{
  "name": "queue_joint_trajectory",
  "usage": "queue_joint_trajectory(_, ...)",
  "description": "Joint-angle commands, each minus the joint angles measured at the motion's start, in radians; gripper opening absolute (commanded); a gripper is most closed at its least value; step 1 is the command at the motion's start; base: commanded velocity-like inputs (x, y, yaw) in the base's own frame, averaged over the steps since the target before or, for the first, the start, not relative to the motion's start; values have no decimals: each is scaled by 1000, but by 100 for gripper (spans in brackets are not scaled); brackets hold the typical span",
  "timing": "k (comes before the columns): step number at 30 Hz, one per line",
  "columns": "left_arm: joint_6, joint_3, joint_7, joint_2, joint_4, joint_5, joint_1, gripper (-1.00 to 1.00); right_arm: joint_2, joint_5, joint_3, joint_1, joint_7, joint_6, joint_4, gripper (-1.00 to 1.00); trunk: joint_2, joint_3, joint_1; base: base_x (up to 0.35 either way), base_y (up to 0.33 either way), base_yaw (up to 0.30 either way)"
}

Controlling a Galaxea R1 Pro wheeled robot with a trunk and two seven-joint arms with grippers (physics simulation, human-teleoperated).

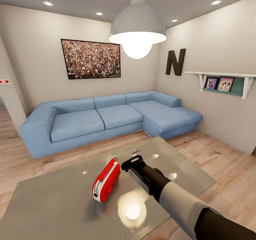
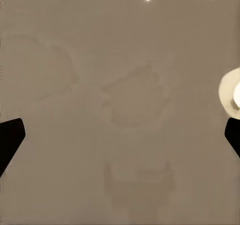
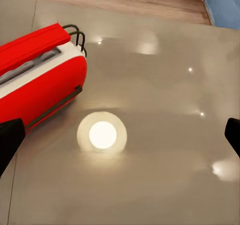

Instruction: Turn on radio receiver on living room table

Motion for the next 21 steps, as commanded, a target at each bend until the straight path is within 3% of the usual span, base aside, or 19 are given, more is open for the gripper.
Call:
queue_joint_trajectory(1,0,0,1,0,0,0,0,100,0,0,-1,0,-1,0,-1,100,0,0,0,207,128,0)
queue_joint_trajectory(14,0,0,0,1,0,0,0,100,0,2,0,0,0,0,0,100,0,0,0,51,40,0)
queue_joint_trajectory(21,1,0,0,1,0,0,0,100,0,2,0,0,1,0,0,100,0,0,0,0,214,0)
